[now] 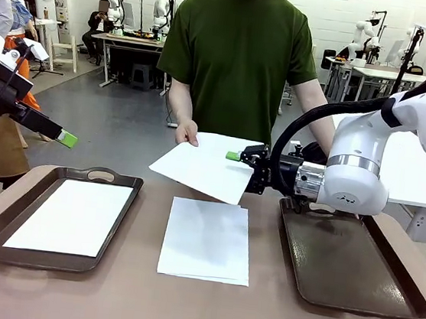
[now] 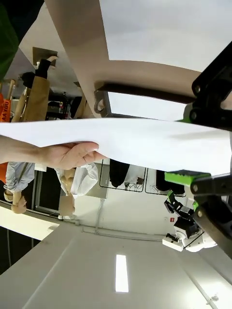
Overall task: Sort the A4 documents.
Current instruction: Receive the A4 Paper.
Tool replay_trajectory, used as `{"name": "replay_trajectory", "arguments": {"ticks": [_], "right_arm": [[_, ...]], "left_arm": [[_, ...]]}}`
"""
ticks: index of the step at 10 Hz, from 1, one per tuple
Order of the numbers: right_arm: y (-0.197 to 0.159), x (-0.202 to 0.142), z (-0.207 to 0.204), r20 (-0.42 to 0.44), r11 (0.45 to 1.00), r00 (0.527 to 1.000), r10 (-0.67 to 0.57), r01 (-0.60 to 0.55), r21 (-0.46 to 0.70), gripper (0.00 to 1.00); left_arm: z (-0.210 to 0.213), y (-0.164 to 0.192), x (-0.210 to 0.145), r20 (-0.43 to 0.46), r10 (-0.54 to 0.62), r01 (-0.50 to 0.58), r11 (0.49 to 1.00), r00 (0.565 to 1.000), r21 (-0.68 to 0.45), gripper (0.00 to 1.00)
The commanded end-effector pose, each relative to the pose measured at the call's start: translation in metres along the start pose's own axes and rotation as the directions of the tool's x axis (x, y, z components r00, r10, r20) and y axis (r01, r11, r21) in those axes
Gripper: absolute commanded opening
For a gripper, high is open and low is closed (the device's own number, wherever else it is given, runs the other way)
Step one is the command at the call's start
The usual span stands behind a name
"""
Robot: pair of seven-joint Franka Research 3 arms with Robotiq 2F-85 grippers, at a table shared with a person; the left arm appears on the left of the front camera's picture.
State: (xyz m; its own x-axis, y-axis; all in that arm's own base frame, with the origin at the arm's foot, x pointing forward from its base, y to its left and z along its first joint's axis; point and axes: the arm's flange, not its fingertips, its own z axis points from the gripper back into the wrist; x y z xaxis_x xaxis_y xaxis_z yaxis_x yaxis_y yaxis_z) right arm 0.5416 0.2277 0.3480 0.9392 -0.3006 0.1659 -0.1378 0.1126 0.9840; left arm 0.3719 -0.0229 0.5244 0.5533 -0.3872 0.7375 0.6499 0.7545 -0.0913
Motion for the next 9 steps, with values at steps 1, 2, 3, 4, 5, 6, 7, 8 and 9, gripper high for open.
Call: {"name": "replay_trajectory", "arguments": {"ticks": [1,2,3,4,5,6,7,8,9], "right_arm": [[-0.0032,-0.0013,0.0004,0.023,1.000,1.000,0.009,-0.009,0.003,0.25],[-0.0042,-0.0014,0.0019,0.025,1.000,1.000,0.005,-0.006,0.004,0.17],[-0.0045,-0.0013,0.0028,0.027,1.000,1.000,0.004,-0.004,0.005,0.06],[-0.0049,-0.0014,0.0036,0.028,1.000,1.000,0.003,-0.003,0.008,0.00],[-0.0047,-0.0011,0.0038,0.028,1.000,1.000,0.002,-0.003,0.010,0.00],[-0.0039,-0.0021,0.0042,0.023,1.000,1.000,0.003,-0.004,0.012,0.00],[-0.0034,-0.0025,0.0041,0.020,1.000,1.000,0.004,-0.005,0.011,0.00],[-0.0026,-0.0027,0.0045,0.016,1.000,1.000,0.008,-0.008,0.011,0.00],[-0.0008,-0.0020,0.0057,0.007,1.000,1.000,0.021,-0.021,0.017,0.00]], "left_arm": [[-0.0004,0.0011,-0.0010,0.000,0.003,-0.003,1.000,1.000,0.000,1.00],[-0.0004,0.0011,-0.0010,0.000,0.003,-0.003,1.000,1.000,0.000,1.00],[-0.0004,0.0011,-0.0010,0.000,0.003,-0.003,1.000,1.000,0.000,1.00],[-0.0004,0.0011,-0.0010,0.000,0.003,-0.003,1.000,1.000,0.000,1.00],[-0.0004,0.0011,-0.0010,0.000,0.003,-0.003,1.000,1.000,0.000,1.00],[-0.0004,0.0011,-0.0010,0.000,0.003,-0.003,1.000,1.000,0.000,1.00],[-0.0004,0.0011,-0.0010,0.000,0.003,-0.003,1.000,1.000,0.000,1.00],[-0.0004,0.0011,-0.0010,0.000,0.003,-0.003,1.000,1.000,0.000,1.00],[-0.0004,0.0011,-0.0010,0.000,0.003,-0.003,1.000,1.000,0.000,1.00]]}}
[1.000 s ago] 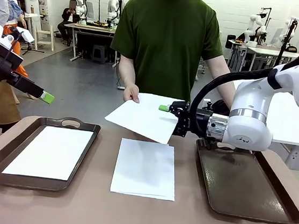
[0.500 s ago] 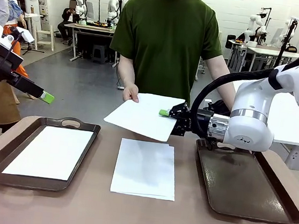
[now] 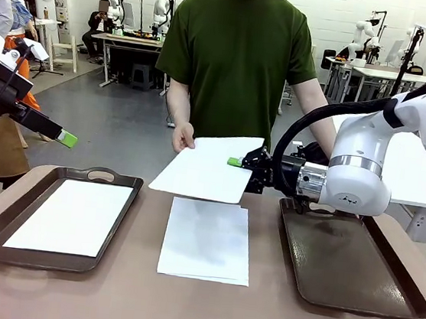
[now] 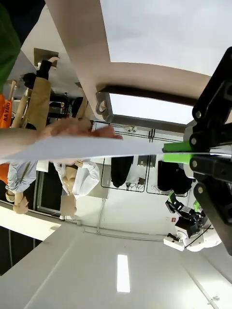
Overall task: Sort the A4 documents.
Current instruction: Receive the A4 Paper, then place the A4 Paper in the designated Handle tray.
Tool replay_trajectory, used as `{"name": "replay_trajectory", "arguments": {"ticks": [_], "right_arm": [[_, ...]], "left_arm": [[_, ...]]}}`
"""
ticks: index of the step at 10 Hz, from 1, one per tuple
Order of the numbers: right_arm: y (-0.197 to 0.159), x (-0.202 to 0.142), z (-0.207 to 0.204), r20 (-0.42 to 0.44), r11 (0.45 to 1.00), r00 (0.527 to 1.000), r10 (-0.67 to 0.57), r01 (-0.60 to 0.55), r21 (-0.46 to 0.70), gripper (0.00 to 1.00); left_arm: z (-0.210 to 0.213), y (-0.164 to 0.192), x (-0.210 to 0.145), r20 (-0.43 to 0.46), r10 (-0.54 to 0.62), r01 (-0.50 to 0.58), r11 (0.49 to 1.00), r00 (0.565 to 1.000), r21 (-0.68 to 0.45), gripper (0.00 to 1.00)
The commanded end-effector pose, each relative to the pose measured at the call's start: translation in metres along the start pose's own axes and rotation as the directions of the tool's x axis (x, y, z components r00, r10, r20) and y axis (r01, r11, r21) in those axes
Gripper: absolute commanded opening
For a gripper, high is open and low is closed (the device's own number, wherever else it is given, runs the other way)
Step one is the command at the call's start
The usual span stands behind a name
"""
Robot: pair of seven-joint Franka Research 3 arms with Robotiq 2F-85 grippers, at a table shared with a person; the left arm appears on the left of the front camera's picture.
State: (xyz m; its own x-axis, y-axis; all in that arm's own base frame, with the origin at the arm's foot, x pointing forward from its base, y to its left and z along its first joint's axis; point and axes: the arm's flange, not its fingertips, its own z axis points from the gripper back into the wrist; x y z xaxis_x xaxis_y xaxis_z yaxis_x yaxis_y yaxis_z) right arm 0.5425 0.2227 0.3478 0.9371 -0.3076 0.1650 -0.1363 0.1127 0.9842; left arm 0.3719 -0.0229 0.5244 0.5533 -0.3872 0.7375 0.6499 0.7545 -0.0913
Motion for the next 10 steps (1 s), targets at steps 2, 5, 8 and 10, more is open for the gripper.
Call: {"name": "replay_trajectory", "arguments": {"ticks": [2,5,8,10], "right_arm": [[0.010,-0.009,0.010,-0.257,0.966,0.940,0.226,-0.251,-0.067,0.00],[0.002,-0.001,-0.001,-0.017,1.000,1.000,0.010,-0.010,0.004,0.00],[0.002,-0.001,-0.001,-0.017,1.000,1.000,0.010,-0.010,0.004,0.00],[0.002,-0.001,-0.001,-0.017,1.000,1.000,0.010,-0.010,0.004,0.00]], "left_arm": [[0.000,0.001,-0.001,0.000,0.003,-0.003,1.000,1.000,0.000,1.00],[0.000,0.001,-0.001,0.000,0.003,-0.003,1.000,1.000,0.000,1.00],[0.000,0.001,-0.001,0.000,0.003,-0.003,1.000,1.000,0.000,1.00],[0.000,0.001,-0.001,0.000,0.003,-0.003,1.000,1.000,0.000,1.00]]}}
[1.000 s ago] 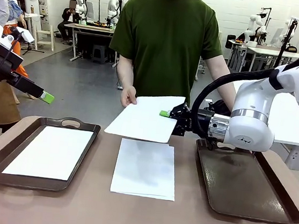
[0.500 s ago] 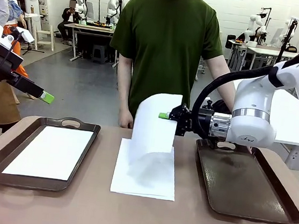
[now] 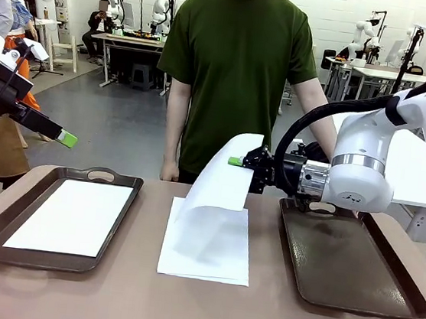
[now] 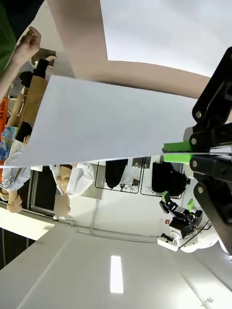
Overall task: Sort the A4 documents.
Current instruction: Place the A4 Paper in the designated Handle tray.
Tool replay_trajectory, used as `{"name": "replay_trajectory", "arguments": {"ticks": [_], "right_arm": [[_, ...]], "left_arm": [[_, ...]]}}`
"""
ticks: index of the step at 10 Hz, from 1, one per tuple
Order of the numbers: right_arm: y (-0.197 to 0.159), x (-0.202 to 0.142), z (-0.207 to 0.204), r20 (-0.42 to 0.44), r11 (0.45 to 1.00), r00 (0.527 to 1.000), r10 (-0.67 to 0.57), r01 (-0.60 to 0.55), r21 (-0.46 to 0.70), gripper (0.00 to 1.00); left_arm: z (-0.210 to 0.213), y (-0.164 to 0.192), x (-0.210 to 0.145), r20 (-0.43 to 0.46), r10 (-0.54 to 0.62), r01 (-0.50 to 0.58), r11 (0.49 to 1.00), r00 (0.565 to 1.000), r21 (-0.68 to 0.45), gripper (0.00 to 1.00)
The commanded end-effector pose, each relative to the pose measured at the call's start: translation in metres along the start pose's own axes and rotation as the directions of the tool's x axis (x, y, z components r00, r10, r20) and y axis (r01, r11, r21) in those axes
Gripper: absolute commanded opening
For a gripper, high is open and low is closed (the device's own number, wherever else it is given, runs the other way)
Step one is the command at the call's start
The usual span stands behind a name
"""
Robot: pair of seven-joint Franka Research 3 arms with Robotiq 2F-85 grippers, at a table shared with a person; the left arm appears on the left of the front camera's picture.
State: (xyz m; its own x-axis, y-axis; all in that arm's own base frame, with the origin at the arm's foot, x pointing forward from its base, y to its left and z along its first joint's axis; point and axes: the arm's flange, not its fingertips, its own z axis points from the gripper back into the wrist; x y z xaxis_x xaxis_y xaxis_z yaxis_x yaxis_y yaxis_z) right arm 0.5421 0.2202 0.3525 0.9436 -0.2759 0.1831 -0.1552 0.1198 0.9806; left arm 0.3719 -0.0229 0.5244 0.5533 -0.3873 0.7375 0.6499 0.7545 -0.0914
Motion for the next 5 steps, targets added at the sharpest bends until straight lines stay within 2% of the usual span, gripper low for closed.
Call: {"name": "replay_trajectory", "arguments": {"ticks": [1,5], "right_arm": [[-0.0025,-0.0019,-0.0035,0.014,1.000,1.000,-0.011,0.010,0.005,0.00],[0.0000,0.0000,0.0000,0.000,1.000,1.000,0.000,0.000,0.000,0.01]], "left_arm": [[-0.0004,0.0011,-0.0010,0.000,0.003,-0.003,1.000,1.000,0.000,1.00],[-0.0004,0.0011,-0.0010,0.000,0.003,-0.003,1.000,1.000,0.000,1.00]]}}
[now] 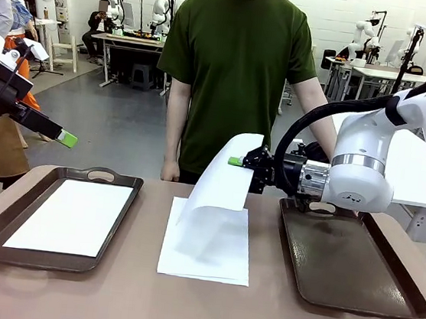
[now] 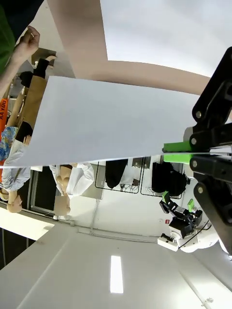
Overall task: Sort the A4 documents.
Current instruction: Place the A4 Paper in the designated Handle tray.
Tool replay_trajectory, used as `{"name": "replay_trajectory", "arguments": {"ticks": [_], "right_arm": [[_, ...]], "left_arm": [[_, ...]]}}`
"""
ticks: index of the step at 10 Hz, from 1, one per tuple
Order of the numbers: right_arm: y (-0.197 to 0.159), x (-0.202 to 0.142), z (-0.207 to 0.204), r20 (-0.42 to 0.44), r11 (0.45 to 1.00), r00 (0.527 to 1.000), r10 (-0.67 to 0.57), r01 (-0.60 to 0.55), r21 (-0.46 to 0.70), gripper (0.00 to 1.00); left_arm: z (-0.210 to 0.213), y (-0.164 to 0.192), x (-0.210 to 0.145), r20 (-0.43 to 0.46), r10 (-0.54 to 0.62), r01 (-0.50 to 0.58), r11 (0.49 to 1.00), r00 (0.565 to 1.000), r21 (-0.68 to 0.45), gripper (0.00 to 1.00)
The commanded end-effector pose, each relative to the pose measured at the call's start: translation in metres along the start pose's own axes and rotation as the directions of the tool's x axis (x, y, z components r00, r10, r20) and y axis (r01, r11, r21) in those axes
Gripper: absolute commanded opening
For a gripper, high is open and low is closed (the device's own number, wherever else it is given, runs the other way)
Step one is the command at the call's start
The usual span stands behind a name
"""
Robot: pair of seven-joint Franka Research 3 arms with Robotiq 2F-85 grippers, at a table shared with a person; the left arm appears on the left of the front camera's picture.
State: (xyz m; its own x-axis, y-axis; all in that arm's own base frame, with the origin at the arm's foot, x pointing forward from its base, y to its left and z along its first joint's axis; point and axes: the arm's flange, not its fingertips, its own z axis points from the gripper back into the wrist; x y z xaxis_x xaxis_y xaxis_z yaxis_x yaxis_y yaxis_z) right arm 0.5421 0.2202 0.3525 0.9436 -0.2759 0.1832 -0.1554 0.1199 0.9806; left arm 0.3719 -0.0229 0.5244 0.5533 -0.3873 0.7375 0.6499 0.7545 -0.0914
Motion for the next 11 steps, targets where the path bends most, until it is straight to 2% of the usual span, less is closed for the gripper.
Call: {"name": "replay_trajectory", "arguments": {"ticks": [1,2,4,8,11], "right_arm": [[0.021,-0.013,0.033,-0.067,0.991,0.993,0.093,-0.098,-0.087,0.01],[0.031,-0.022,0.055,-0.116,0.984,0.986,0.123,-0.137,-0.118,0.01],[0.040,-0.032,0.091,-0.171,0.988,0.981,0.087,-0.108,-0.114,0.01],[0.037,-0.038,0.161,-0.167,0.974,0.986,0.016,-0.054,-0.222,0.01],[0.024,-0.034,0.218,-0.133,0.971,0.991,-0.013,-0.020,-0.239,0.01]], "left_arm": [[0.000,0.001,-0.001,0.000,0.003,-0.003,1.000,1.000,0.000,1.00],[0.000,0.001,-0.001,0.000,0.003,-0.003,1.000,1.000,0.000,1.00],[0.000,0.001,-0.001,0.000,0.003,-0.003,1.000,1.000,0.000,1.00],[0.000,0.001,-0.001,0.000,0.003,-0.003,1.000,1.000,0.000,1.00],[0.000,0.001,-0.001,0.000,0.003,-0.003,1.000,1.000,0.000,1.00]]}}
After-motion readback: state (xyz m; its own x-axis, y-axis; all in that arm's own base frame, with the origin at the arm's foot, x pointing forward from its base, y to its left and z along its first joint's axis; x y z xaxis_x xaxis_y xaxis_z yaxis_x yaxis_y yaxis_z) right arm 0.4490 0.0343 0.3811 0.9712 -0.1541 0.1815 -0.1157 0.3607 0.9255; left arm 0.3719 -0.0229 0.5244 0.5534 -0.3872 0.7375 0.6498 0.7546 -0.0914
